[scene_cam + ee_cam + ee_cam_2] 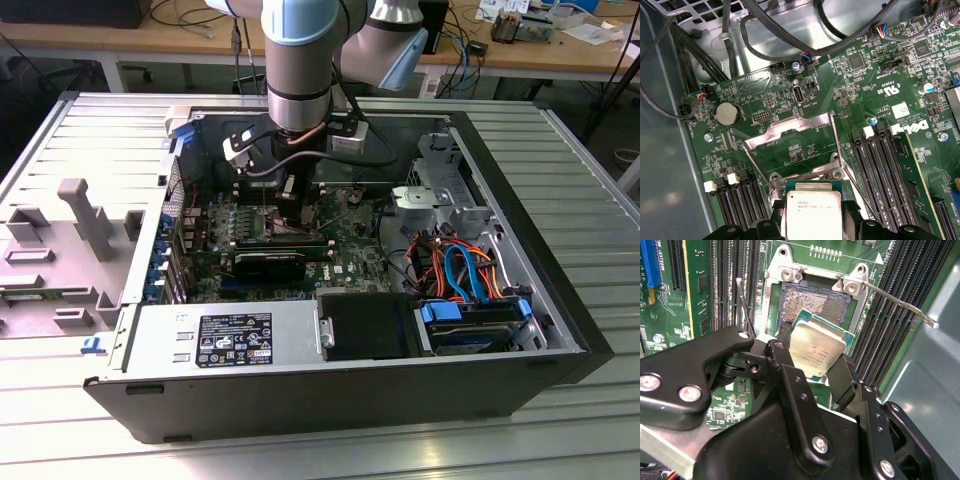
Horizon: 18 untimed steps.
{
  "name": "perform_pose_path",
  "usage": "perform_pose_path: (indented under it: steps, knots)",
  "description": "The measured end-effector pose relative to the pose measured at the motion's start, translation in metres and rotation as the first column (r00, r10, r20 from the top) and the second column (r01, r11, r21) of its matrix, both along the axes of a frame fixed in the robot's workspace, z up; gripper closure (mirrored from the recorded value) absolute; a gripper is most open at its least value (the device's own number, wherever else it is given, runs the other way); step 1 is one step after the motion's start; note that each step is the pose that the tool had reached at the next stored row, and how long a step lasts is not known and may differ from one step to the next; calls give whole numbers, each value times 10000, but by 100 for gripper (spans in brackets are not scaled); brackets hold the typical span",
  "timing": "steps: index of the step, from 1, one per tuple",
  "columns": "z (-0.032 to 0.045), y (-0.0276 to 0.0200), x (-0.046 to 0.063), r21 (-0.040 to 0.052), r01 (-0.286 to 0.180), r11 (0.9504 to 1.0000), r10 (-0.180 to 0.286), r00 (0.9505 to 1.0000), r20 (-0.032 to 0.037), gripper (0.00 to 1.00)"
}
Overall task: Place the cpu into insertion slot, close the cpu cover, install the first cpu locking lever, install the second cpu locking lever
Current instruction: 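Close the cpu cover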
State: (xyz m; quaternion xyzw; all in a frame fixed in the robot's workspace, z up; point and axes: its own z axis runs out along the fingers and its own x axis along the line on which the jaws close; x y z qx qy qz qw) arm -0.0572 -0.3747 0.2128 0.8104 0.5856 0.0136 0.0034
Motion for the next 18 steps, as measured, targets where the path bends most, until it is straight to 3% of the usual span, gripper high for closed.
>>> perform_pose_path:
  steps: [10, 14, 18]
  knots:
    - [0, 0, 0, -1, 99, 10000, -99, 10000, 1, 46]
    - [0, 0, -1, -24, -465, 9989, 465, 9989, 0, 46]
    - [-1, 0, -13, -36, -1313, 9913, 1313, 9913, 0, 46]
